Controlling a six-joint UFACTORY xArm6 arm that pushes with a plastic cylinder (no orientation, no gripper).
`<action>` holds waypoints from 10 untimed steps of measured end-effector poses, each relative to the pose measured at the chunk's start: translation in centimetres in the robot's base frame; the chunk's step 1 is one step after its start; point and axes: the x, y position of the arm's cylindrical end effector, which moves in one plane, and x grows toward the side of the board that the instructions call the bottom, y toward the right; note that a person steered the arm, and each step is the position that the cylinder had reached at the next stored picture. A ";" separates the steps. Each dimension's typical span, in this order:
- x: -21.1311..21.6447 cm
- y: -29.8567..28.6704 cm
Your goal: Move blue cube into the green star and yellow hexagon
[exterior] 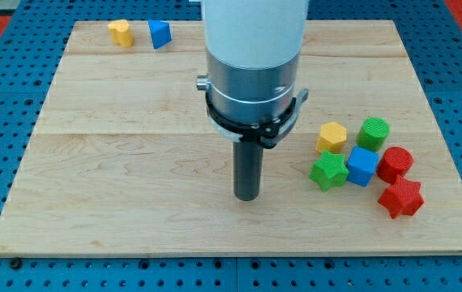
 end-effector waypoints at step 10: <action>7.0 21.5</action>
